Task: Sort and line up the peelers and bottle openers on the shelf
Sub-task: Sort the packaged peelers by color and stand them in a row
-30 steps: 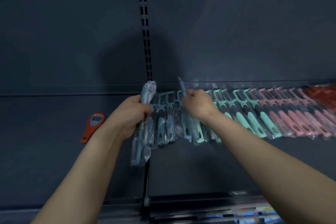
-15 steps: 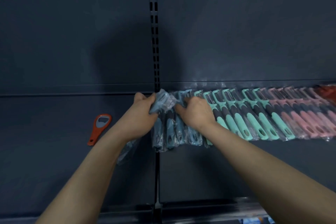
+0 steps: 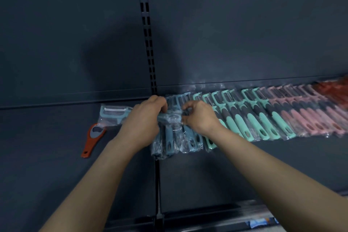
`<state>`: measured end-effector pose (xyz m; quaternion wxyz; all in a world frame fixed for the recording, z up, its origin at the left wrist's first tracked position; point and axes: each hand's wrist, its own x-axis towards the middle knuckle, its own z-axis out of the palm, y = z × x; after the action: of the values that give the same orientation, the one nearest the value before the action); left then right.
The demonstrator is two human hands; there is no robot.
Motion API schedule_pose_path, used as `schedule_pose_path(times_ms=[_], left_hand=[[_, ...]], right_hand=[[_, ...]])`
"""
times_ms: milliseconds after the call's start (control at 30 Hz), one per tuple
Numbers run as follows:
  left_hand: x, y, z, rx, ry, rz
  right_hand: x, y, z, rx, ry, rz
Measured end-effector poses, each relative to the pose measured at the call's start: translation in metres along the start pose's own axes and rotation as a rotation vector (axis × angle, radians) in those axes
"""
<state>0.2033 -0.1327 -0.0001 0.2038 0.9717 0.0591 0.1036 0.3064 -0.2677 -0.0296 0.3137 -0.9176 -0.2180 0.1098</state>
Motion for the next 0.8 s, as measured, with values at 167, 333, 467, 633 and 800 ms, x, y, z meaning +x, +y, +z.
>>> schedule_pose_path(times_ms=[167, 333, 467, 633, 800], left_hand=[[-0.004, -0.002, 0.000, -0.028, 0.018, 0.077], [-0.011, -0.001, 0.000, -0.095, 0.024, 0.212], [-0.012, 0.004, 0.006, -0.071, 0.006, 0.298], [-0.013, 0.012, 0.016, -0.139, 0.003, 0.393], [-0.015, 0.012, 0.022, -0.243, -0.023, 0.375]], right_hand=[[0.005, -0.001, 0.004, -0.026, 0.034, -0.031], [0.006, 0.000, 0.004, 0.010, 0.081, -0.030], [0.005, -0.007, -0.004, 0.357, 0.081, -0.022], [-0.002, -0.022, -0.014, 0.784, -0.273, 0.082], [0.000, -0.026, -0.018, 0.938, -0.317, 0.186]])
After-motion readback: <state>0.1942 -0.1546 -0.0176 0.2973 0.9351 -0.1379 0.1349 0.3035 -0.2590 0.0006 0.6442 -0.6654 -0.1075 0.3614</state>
